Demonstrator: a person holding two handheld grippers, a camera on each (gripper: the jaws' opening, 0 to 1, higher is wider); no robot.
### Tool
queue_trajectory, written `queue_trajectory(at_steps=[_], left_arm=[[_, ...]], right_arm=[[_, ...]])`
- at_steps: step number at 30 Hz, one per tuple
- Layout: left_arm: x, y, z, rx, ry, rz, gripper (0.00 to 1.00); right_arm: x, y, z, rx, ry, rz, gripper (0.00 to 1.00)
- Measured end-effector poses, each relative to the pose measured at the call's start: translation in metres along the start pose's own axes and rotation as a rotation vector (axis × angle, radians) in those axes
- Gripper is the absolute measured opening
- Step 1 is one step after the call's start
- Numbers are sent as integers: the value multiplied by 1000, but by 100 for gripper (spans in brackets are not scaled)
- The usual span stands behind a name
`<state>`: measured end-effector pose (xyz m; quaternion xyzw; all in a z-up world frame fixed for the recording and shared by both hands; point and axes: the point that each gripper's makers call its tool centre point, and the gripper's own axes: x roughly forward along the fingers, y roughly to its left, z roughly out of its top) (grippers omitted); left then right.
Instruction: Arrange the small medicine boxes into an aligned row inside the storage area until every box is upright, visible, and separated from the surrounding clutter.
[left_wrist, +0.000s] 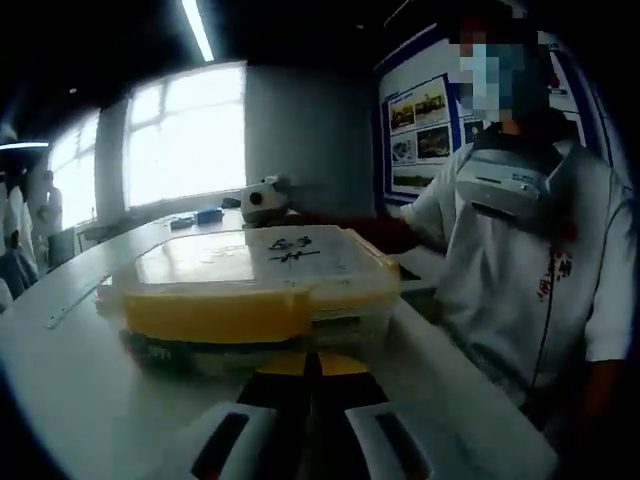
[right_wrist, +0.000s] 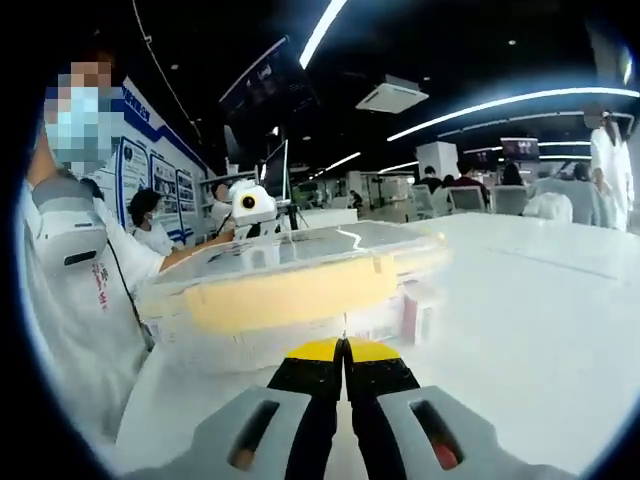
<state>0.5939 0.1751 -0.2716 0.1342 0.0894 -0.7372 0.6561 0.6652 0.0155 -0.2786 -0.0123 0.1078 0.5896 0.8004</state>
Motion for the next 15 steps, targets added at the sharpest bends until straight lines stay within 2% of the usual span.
queue_trajectory(at_steps=[1, 2, 4, 5, 8, 9, 10, 12, 13, 15], left_arm=[[-7, 4, -1, 10, 5, 23, 0], [-15, 14, -1, 9, -7, 76, 0], [-33, 33, 3, -6, -50, 157, 0], [-40, 40, 7, -16, -78, 191, 0], [-58, 68, 27, -49, -220, 294, 0], [-53, 66, 25, -37, -192, 274, 0], [-46, 68, 19, 3, -140, 269, 0], [-37, 69, 15, 11, -122, 264, 0], [-33, 70, 14, 4, -116, 258, 0], [-27, 73, 12, -6, -117, 255, 0]], right_arm=[[0, -1, 0, 4, -2, 8, 0], [-1, -2, 0, 9, -8, 7, 0], [-7, -5, 2, 23, -27, -4, 0], [-8, -4, 2, 29, -31, -3, 0], [-11, 4, 4, 51, -41, 37, 0], [-10, 7, 2, 53, -32, 49, 0], [-7, 10, 0, 41, -18, 51, 0], [-4, 17, 0, 9, -8, 79, 0], [-5, 14, -1, -15, -5, 59, 0], [-6, 14, -1, -4, -8, 64, 0]])
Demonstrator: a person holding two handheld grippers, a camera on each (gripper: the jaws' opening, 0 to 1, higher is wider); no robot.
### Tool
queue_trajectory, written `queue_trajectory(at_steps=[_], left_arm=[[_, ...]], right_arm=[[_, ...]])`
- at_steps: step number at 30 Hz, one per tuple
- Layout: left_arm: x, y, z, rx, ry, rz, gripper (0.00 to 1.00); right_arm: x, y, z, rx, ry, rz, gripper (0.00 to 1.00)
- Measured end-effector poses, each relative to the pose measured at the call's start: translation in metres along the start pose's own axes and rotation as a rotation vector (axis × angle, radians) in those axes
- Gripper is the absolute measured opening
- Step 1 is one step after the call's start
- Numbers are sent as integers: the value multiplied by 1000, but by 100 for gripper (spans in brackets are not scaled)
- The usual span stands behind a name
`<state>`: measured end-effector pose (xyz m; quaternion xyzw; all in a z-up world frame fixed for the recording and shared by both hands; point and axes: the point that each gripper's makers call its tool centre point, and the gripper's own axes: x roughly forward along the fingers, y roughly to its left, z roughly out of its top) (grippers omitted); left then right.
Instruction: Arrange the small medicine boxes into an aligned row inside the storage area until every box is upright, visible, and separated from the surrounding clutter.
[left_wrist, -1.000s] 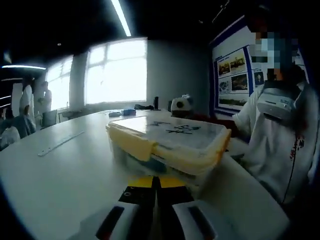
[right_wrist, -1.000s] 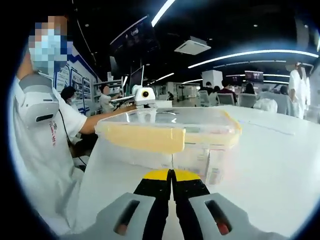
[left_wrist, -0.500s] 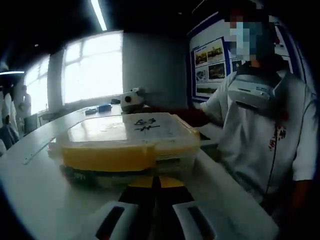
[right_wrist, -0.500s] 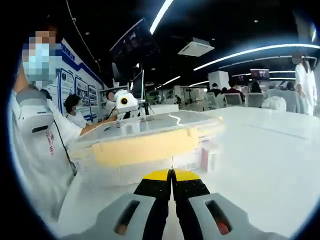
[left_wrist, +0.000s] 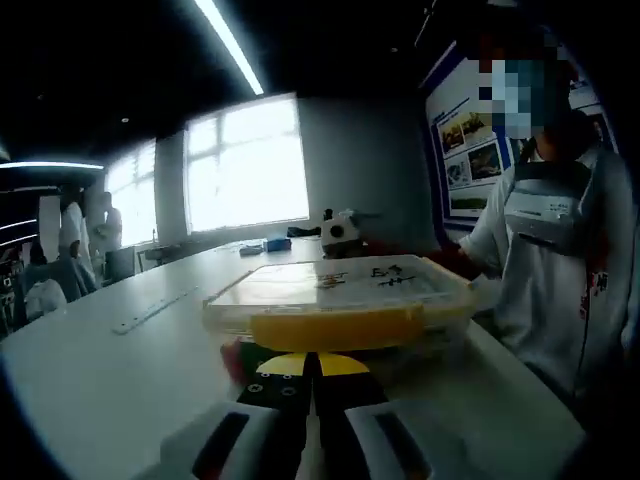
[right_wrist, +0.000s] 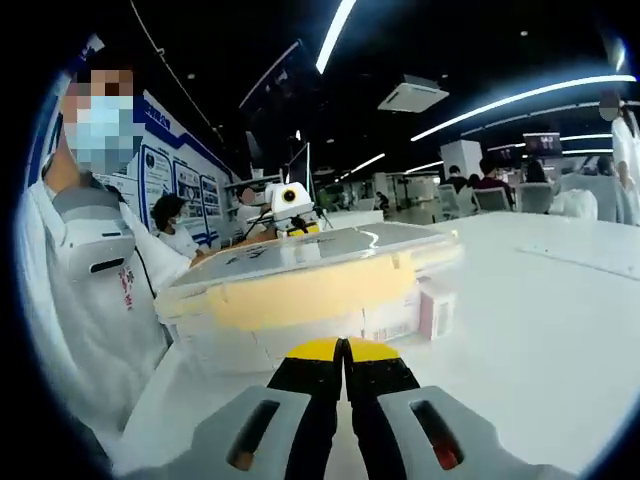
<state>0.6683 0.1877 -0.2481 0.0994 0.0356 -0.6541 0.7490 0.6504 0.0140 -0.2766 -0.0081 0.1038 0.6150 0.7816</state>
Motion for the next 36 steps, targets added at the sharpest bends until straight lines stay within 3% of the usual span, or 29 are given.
queue_trajectory(at_steps=[6, 8, 11, 12, 14, 21, 36], left_arm=[[10, -10, -4, 12, 12, -40, 0], [7, -12, -12, 73, 85, -39, 0], [-3, -5, -11, 33, 62, -8, 0], [-7, 1, -4, 22, 22, 28, 0], [-10, 0, 7, -1, -39, 24, 0], [-3, -6, 7, 28, -28, 1, 0], [0, -6, 5, -14, -39, 4, 0]], right_arm=[[2, 1, 0, -10, 7, -1, 0], [3, 2, -1, -13, 10, 3, 0], [3, 2, -5, -17, 30, 8, 0], [3, 1, -6, -25, 33, 6, 0], [3, 1, -5, -30, 35, 4, 0], [4, 3, -5, -35, 31, 2, 0], [7, 5, -4, -85, 30, 14, 0]])
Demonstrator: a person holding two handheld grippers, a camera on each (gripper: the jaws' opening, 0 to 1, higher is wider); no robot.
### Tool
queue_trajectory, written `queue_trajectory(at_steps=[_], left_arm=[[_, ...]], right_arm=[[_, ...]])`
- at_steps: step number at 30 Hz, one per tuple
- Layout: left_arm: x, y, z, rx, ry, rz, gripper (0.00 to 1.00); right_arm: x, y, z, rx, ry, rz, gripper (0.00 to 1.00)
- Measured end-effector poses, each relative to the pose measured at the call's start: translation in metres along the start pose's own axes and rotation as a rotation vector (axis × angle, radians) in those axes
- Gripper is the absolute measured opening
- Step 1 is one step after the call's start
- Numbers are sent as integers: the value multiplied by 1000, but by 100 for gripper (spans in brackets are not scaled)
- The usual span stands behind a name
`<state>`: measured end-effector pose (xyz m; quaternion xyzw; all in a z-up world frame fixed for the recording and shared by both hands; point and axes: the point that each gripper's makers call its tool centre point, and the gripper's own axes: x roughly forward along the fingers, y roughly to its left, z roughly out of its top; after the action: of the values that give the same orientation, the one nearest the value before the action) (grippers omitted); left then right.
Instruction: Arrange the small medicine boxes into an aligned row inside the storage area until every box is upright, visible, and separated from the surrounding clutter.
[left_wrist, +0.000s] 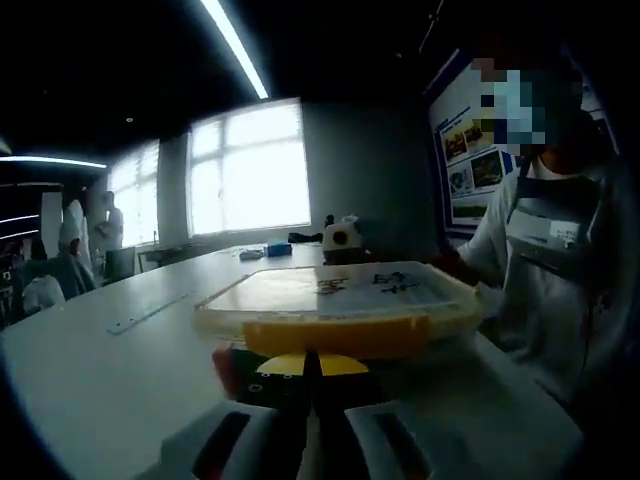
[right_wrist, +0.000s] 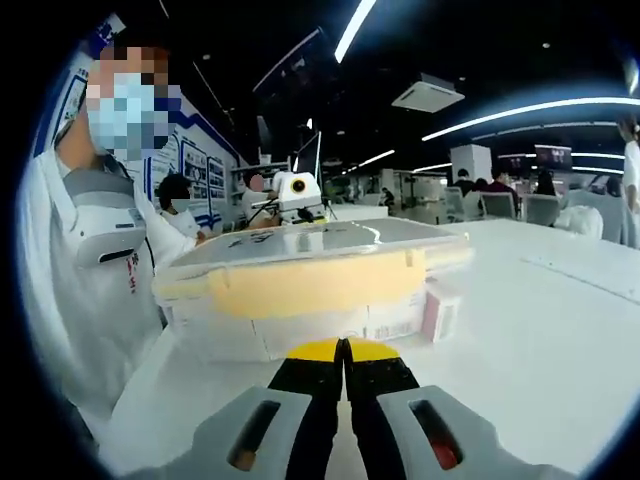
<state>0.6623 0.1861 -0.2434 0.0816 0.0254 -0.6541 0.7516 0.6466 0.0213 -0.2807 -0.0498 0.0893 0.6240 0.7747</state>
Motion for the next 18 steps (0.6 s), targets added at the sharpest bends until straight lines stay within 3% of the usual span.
queue_trajectory(at_steps=[9, 10, 18], left_arm=[[1, 5, -1, -28, -16, 15, 0], [6, -6, -12, -26, 43, -41, 0], [7, -3, -12, 1, 16, -43, 0]], right_arm=[[1, 0, 0, -15, 0, 8, 0], [2, 1, 2, -19, -7, 14, 0], [-4, -4, 2, 22, -9, 5, 0]])
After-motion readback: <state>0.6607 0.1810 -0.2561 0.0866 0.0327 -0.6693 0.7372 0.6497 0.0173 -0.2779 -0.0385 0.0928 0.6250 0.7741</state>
